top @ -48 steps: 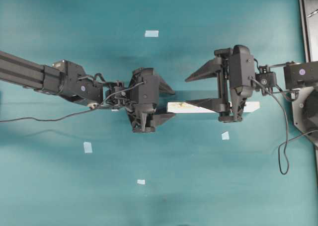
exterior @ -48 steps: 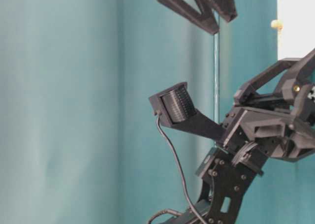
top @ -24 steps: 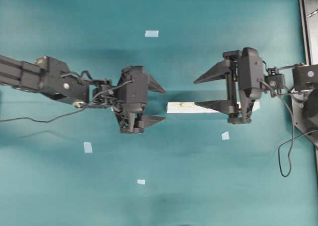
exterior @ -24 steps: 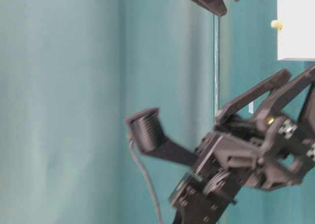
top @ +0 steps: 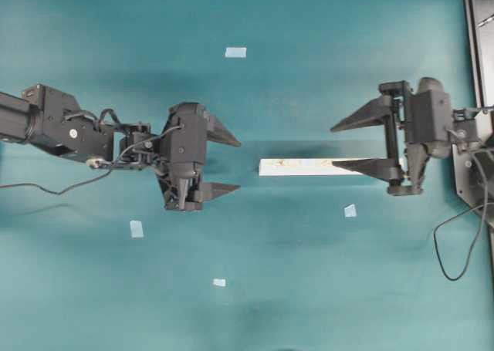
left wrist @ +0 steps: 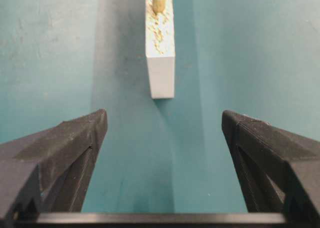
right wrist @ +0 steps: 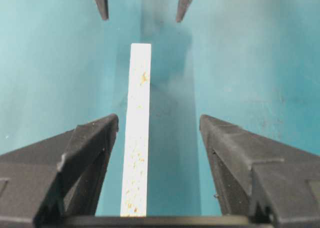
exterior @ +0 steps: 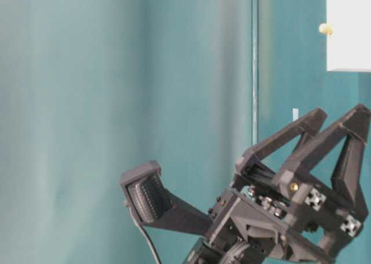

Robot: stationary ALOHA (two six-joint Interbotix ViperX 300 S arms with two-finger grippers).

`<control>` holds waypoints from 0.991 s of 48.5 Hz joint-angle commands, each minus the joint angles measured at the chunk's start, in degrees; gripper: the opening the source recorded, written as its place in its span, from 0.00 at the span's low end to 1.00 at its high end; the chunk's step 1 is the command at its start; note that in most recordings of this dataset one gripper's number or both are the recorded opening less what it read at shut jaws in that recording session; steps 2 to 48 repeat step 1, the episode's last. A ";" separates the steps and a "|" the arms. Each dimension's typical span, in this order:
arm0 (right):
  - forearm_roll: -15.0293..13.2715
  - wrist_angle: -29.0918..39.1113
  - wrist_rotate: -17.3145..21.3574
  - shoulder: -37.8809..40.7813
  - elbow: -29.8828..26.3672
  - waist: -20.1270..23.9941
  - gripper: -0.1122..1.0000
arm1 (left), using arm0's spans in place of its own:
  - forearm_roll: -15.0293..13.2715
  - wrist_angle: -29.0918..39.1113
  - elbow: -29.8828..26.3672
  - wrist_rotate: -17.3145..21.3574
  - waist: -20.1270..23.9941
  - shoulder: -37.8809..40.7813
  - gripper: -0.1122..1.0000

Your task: Move the wooden board into place and insert the rod into its hole.

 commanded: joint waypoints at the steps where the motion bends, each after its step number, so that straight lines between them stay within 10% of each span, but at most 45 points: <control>1: 0.18 0.00 0.09 -1.58 0.18 0.09 0.79 | 0.00 -0.70 -0.18 0.00 -0.44 -2.29 0.91; 48: 0.18 0.00 0.09 -1.58 0.18 0.09 0.79 | 0.00 -0.70 -0.18 0.00 -0.44 -2.29 0.91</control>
